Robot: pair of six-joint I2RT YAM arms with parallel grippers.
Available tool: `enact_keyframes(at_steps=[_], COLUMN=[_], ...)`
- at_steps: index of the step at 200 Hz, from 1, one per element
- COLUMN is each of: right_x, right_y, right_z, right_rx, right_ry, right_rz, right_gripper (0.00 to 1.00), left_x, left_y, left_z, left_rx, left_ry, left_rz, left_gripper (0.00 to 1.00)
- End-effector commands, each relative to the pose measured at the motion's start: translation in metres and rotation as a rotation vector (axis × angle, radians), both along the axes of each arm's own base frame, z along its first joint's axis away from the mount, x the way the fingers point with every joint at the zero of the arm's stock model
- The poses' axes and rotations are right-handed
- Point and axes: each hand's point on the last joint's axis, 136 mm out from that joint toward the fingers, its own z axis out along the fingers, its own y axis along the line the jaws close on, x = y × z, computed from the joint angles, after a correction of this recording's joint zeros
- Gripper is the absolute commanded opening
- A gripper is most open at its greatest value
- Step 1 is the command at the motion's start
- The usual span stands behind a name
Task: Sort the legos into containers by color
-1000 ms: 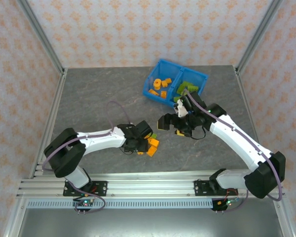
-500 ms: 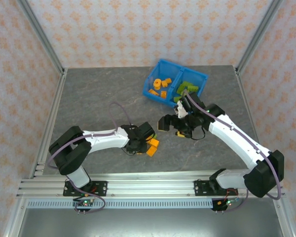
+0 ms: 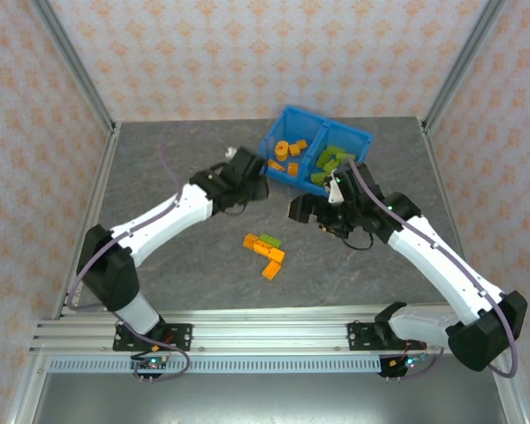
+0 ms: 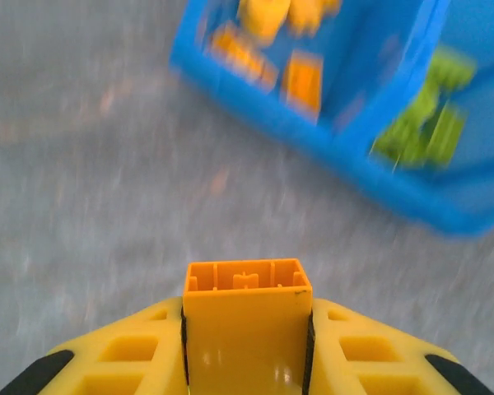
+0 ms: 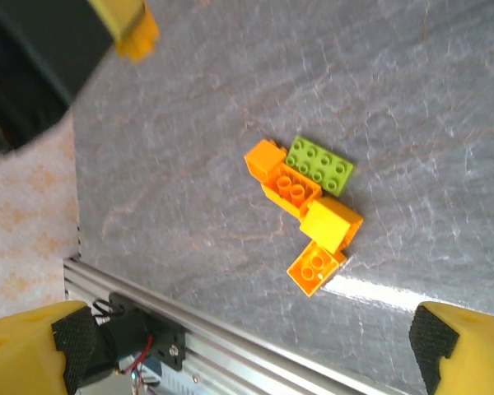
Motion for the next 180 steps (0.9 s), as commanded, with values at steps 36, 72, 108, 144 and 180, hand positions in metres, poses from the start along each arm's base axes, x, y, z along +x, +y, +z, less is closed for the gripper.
enact_keyframes(at_steps=[36,72,108,144,180], right_x=[0.008,0.002,-0.002,-0.003,-0.001], right_y=[-0.017,-0.023,-0.027,-0.028,-0.028], right_z=[0.023,0.027,0.030,0.029,0.019], right_rx=[0.017,0.014,0.028,0.032,0.011], right_ry=[-0.104,-0.110,-0.121,-0.120,-0.105], right_rz=[-0.121,-0.130,-0.146,-0.153,-0.158], right_gripper=[0.99,0.99,0.99,0.99,0.99], left_x=[0.126,0.176,0.191,0.188,0.152], left_y=[-0.042,-0.060,-0.065,-0.068,-0.065], left_z=[-0.004,-0.015,-0.036,-0.005,0.044], left_rx=[0.110,0.111,0.101,0.054,0.000], left_ry=[-0.047,-0.106,-0.119,-0.157,-0.134], left_rz=[-0.062,-0.061,-0.041,-0.049,-0.116], left_gripper=[0.23,0.27,0.41,0.53,0.62])
